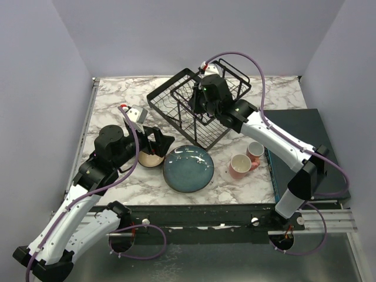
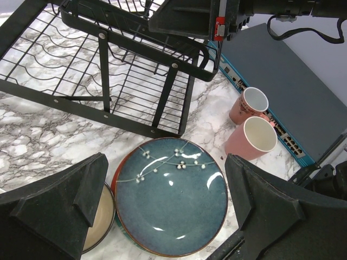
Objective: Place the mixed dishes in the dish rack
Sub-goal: Move the dish rack to the center of the board.
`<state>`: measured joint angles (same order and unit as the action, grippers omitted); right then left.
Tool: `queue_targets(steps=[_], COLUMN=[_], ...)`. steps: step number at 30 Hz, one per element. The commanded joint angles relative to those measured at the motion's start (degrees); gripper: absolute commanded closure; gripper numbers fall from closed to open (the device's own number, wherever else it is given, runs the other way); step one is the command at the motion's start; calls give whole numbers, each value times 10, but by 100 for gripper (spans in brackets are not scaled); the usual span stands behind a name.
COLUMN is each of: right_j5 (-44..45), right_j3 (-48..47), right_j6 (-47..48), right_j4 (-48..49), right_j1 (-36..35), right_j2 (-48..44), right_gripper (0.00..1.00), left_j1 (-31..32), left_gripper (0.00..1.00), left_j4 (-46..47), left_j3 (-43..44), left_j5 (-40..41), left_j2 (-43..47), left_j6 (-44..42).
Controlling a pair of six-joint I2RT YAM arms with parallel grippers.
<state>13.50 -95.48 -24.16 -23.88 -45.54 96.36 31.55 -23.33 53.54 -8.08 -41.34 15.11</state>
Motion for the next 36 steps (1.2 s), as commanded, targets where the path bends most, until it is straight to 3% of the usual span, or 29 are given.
queue_targets(steps=[1, 4, 9, 13, 19, 32, 36], right_j5=[-6, -3, 3, 3, -5, 4, 15], right_j3=[-6, 3, 14, 21, 33, 132, 179], right_j6=[-17, -12, -2, 5, 17, 53, 34], right_j4=[42, 43, 44, 42, 26, -20, -33], right_j1=[-19, -19, -19, -19, -19, -19, -19], right_j2=[3, -9, -28, -42, -72, -216, -290], right_gripper=[99, 92, 69, 58, 51, 45, 34], left_j1=[-3, -3, -3, -4, -3, -4, -4], left_gripper=[1, 1, 1, 1, 1, 1, 1], left_j4=[-1, -1, -1, -1, 0, 13, 14], left_j3=[-7, -8, -8, -9, -10, -15, -17], left_j5=[10, 11, 12, 12, 11, -12, -54], left_j2=[2, 1, -3, -4, -5, 1, -3], left_j6=[-7, -7, -8, -8, -10, -2, -12])
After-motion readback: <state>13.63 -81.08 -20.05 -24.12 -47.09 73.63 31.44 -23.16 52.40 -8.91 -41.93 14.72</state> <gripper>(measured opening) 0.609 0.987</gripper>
